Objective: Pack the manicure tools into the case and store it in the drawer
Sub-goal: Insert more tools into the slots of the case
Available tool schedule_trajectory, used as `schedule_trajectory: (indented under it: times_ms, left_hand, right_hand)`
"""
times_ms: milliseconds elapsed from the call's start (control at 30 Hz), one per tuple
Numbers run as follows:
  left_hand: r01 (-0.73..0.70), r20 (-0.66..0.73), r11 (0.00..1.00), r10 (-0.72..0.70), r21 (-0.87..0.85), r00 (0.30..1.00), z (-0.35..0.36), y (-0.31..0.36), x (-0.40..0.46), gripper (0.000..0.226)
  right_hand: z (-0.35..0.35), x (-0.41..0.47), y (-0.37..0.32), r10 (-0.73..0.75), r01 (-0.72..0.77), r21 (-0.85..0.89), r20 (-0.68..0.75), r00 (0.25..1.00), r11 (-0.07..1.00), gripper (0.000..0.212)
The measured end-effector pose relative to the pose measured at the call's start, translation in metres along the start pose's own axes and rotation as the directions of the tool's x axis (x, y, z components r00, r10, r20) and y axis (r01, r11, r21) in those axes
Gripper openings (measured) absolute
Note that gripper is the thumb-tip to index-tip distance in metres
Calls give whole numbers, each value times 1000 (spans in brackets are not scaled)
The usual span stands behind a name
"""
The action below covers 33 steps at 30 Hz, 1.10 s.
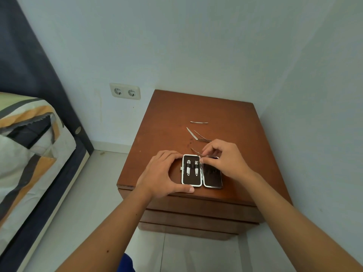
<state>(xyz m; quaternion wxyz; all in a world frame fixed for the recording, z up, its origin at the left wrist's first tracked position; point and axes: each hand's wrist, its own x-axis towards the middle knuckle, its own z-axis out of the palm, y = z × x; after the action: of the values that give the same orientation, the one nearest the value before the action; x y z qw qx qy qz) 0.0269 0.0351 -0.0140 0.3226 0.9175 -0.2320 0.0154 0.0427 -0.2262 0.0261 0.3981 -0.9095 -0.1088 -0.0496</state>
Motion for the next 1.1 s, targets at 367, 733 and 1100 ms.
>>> schedule_trajectory:
  times_ms: [367, 733, 1100]
  left_hand:
    - [-3, -2, 1000, 3, 6, 1000, 1, -1, 1, 112]
    - [-7, -6, 1000, 7, 0, 1000, 0, -1, 1, 112]
    - [-13, -9, 1000, 13, 5, 1000, 0, -1, 1, 111]
  right_hand:
    - [-8, 7, 6, -7, 3, 46, 95, 995, 999, 16]
    - [-22, 57, 5, 68, 37, -247, 405, 912, 968, 71]
    - [-19, 48, 7, 97, -3, -215, 430, 898, 977, 68]
